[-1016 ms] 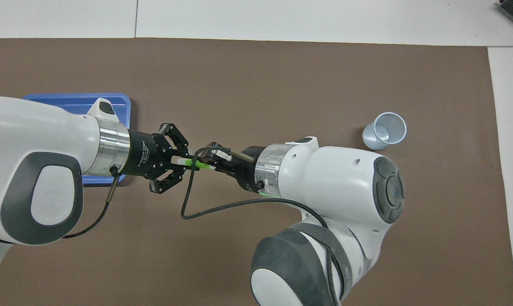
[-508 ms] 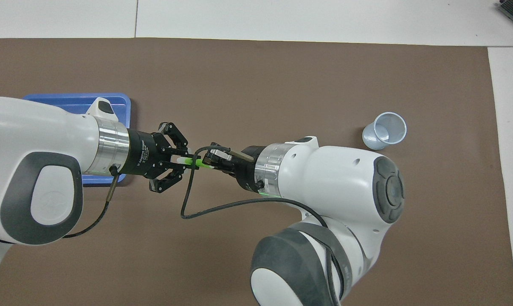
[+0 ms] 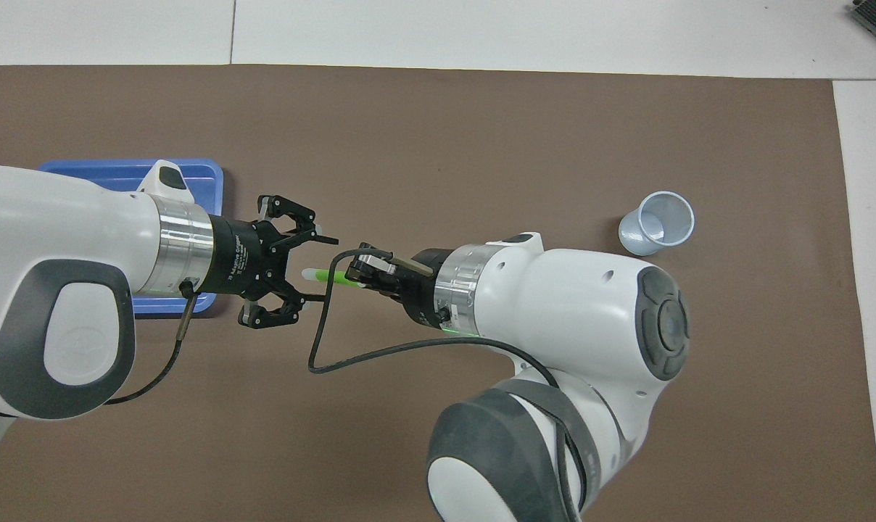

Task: Transfer and insert pens with both arms
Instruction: 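Carry the green pen into the white cup while the left gripper returns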

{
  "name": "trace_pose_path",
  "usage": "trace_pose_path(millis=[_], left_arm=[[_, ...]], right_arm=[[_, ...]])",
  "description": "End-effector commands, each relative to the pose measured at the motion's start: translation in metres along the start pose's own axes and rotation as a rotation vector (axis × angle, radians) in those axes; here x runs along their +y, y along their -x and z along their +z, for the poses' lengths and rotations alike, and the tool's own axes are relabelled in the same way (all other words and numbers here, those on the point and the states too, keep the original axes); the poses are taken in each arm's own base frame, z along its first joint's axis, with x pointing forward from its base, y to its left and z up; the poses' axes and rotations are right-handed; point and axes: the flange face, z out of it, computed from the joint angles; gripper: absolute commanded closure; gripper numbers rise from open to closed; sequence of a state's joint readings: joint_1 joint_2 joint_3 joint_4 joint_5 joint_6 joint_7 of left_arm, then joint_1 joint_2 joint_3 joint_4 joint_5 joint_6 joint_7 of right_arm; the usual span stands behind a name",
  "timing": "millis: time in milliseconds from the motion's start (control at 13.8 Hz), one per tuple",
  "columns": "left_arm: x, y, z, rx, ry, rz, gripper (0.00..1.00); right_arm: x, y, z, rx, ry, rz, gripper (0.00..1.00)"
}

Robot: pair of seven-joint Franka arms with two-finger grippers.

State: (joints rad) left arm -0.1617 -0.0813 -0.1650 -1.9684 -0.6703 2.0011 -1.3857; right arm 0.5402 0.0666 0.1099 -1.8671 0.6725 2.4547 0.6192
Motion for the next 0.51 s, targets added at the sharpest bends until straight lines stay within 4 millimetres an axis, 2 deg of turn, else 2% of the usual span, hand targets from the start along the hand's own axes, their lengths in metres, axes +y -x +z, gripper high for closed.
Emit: trace_pose_path(millis=[0, 145, 290, 435], left_arm=[[-0.005, -0.012, -0.014, 0.043, 0.013, 0.012, 0.0], [-0.008, -0.019, -0.016, 0.144, -0.021, 0.107, 0.0], [-0.01, -0.025, -0.019, 0.166, -0.051, 0.188, 0.0], [-0.011, -0.045, -0.031, 0.194, -0.069, 0.275, 0.0]], right_arm=[[0.004, -0.01, -0.001, -0.008, 0.018, -0.147, 1.0], [0.008, -0.022, -0.01, -0.003, 0.089, -0.282, 1.0], [0.008, -0.033, -0.018, 0.002, 0.171, -0.409, 1.0], [0.013, -0.042, -0.026, -0.009, 0.246, -0.532, 1.0]])
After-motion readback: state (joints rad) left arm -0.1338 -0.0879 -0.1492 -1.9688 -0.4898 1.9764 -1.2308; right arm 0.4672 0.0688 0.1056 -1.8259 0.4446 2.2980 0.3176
